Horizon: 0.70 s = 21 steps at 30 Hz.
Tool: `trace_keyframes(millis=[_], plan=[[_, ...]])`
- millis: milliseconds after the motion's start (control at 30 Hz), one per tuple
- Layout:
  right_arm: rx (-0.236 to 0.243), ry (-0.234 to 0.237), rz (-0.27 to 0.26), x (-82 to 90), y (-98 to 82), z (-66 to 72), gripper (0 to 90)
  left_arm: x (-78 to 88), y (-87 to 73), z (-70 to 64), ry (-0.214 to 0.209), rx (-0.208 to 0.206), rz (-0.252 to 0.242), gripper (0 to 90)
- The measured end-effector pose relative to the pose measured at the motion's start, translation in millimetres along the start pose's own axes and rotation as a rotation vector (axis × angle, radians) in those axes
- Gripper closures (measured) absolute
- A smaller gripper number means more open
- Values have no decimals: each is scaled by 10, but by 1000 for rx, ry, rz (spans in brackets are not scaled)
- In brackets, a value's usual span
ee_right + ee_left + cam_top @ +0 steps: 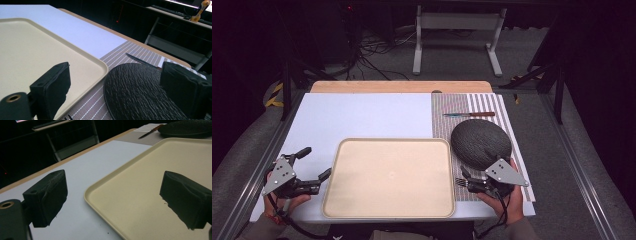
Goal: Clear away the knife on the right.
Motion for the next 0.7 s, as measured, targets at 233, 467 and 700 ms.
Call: trace_keyframes(millis=[233,467,700], plan=[[-4,-14,23,-47,-32,-10,104,-10,22,-38,-14,-32,-2,67],[9,-32,21,-60,-22,-34,107,-17,22,-85,-31,-52,3,56],[-32,-15,42,-95,34,-124,136,-12,-3,-83,-30,-67,14,61]])
Point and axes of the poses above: each handheld gripper's, and its own axes: x roughly backward along the jaws, y roughly out of its top, z roughly to its left, the point moved 7 cm from there along -x, roughly forward along the jaws, and after that the axes turned 4 degrees about -x, right-handed, at the moved point
